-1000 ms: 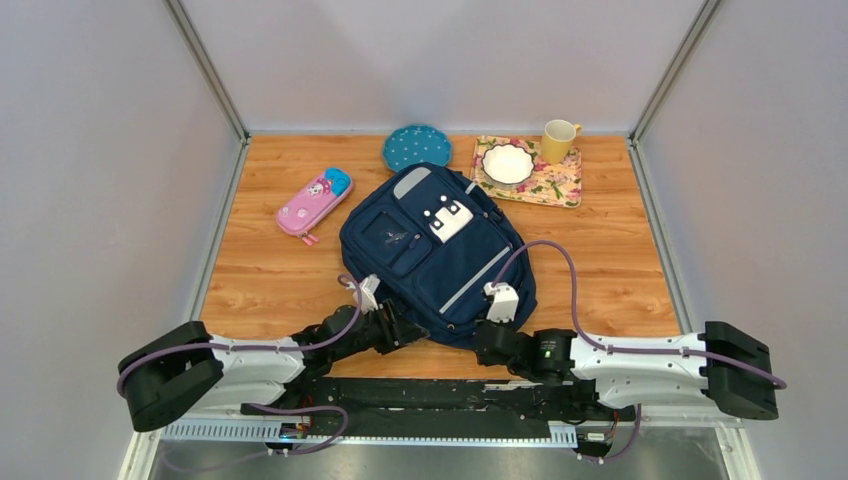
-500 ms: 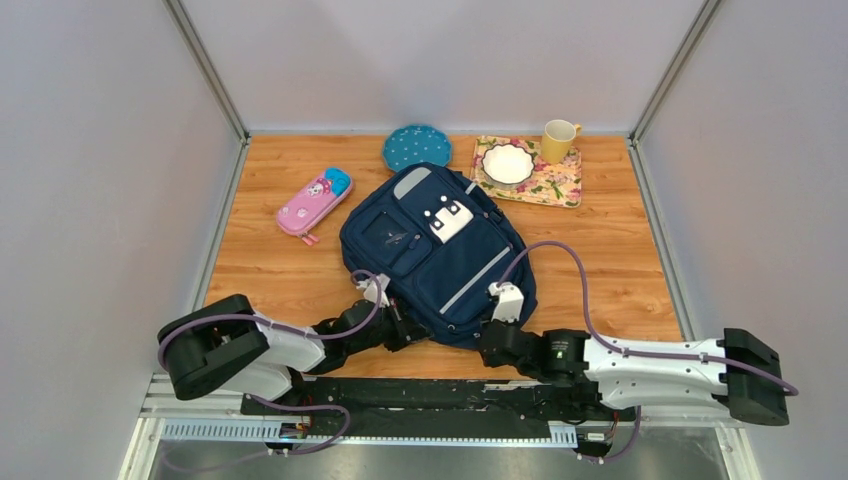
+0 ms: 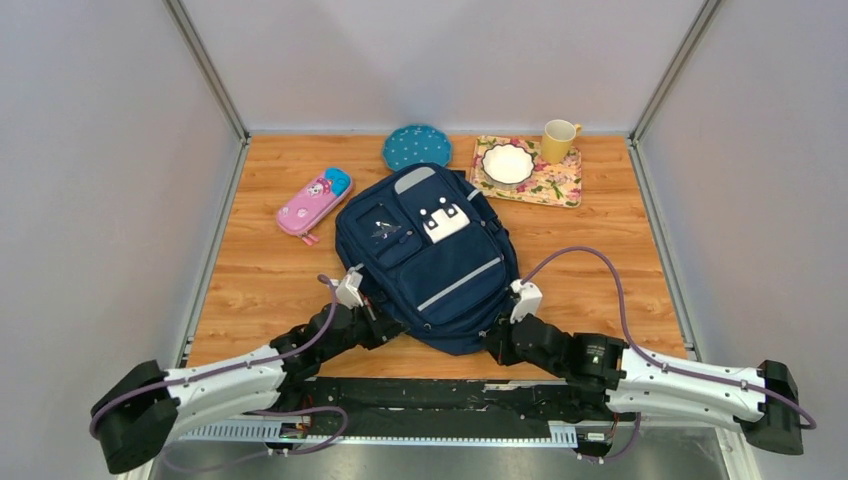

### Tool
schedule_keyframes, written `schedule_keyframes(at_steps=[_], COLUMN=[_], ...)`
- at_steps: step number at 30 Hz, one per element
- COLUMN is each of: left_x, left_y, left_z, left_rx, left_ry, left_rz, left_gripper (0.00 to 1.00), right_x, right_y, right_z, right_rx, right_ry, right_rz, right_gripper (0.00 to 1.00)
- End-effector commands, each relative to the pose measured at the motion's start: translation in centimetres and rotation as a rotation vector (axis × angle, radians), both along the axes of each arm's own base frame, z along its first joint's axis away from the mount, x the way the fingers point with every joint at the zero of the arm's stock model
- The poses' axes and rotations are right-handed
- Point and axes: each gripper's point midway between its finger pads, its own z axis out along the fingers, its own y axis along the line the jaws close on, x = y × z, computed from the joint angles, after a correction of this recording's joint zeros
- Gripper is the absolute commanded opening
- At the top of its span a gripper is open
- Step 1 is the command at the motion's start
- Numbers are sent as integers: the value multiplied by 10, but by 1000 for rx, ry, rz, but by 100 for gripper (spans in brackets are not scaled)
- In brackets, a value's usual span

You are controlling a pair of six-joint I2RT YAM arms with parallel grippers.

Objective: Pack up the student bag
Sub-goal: Zip the student bag at the center of the board.

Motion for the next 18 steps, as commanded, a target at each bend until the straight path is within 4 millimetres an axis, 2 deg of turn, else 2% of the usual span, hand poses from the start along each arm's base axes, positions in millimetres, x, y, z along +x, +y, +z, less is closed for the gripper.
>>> schedule_keyframes(at_steps=[1,2,3,4,6,7,8,9,13,18], left_x=[16,15,16,14,13,11,9,10,6,8], left_y=[53,59,61,67,70,74,76,76,87,86], left_z=[-29,-32,-24,-28,-20,-21,-20,-14,-13,-9], left_rx=[258,284,276,306,309,335,344,345,409,418], left_ry=[-44,-37,-61,-49,-77,-69,-73,-91,-84,-92], left_rz=[118,121,127,132,126,121,113,107,103,98], left_gripper=[0,0,0,9,19,27,29,30,32,33], right_x=[-8,-9,-16,-18,-21,-22,-22,-21,-18,-13], right_y=[12,21,27,31,41,44,47,50,54,47], right_z=[2,5,4,3,0,0,-3,-2,-9,-32], right_rx=[-35,-17,-7,-4,2,6,-3,6,-22,-114], right_ry=[-3,-12,11,22,46,49,59,62,96,148], right_rz=[137,170,213,232,256,262,266,265,228,155], right_gripper=[0,0,0,0,0,0,0,0,0,0])
